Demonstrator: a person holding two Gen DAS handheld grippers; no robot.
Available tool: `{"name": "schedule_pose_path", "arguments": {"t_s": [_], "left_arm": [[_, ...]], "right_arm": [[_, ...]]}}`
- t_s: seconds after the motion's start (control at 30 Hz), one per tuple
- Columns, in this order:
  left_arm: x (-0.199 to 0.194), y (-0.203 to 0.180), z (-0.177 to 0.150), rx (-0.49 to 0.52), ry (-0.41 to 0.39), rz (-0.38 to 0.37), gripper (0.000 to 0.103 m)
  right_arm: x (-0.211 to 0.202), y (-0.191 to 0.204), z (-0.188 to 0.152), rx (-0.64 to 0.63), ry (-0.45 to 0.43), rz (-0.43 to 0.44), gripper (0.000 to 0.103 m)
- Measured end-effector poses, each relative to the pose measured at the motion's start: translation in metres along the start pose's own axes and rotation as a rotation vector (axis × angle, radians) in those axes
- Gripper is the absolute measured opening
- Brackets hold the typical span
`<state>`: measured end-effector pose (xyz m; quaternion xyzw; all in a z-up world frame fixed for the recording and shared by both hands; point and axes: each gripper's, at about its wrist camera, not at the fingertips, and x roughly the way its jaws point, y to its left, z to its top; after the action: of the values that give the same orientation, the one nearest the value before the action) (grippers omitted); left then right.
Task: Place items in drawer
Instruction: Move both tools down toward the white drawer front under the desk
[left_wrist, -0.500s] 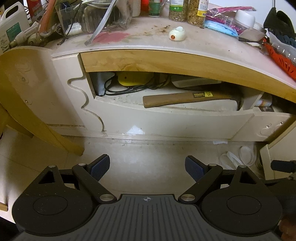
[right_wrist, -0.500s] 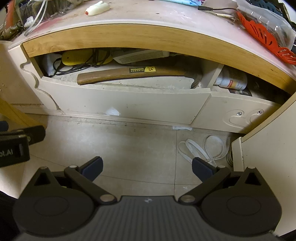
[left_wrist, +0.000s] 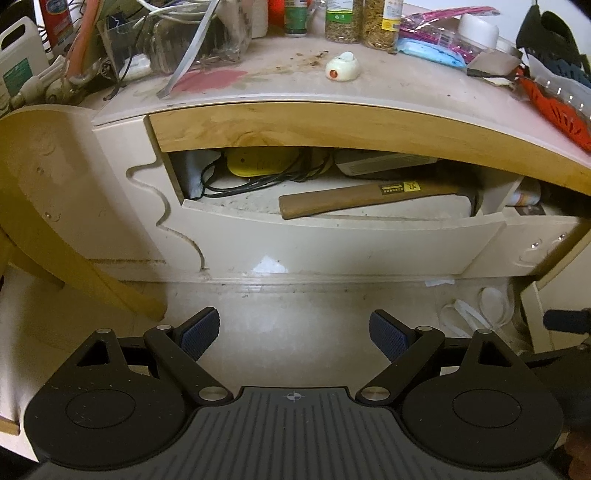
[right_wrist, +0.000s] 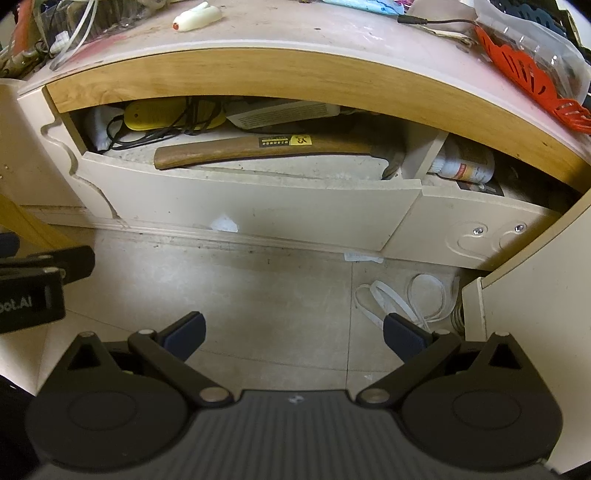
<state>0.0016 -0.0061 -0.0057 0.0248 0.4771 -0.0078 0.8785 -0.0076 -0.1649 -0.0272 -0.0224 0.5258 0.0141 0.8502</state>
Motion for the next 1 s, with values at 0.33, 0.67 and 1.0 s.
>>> {"name": "schedule_pose_path", "arguments": {"t_s": [0.33,0.67,1.0], "left_arm": [[0.005,0.013,-0.002,-0.056,-0.003,-0.017,0.089],[0.016,0.022,-0.003,-0.07,-0.025,0.059,0.089],[0.034,0.017,-0.001,-0.038,-0.097,0.021,0.089]], "right_arm": [[0.002,0.002,-0.001,0.002,-0.012,0.009,0.103],[0.006,-0.001,0.0,0.023,-0.032,0.006,0.103],[0.027,-0.005,0.01,0.027,-0.075,-0.01,0.103]]}}
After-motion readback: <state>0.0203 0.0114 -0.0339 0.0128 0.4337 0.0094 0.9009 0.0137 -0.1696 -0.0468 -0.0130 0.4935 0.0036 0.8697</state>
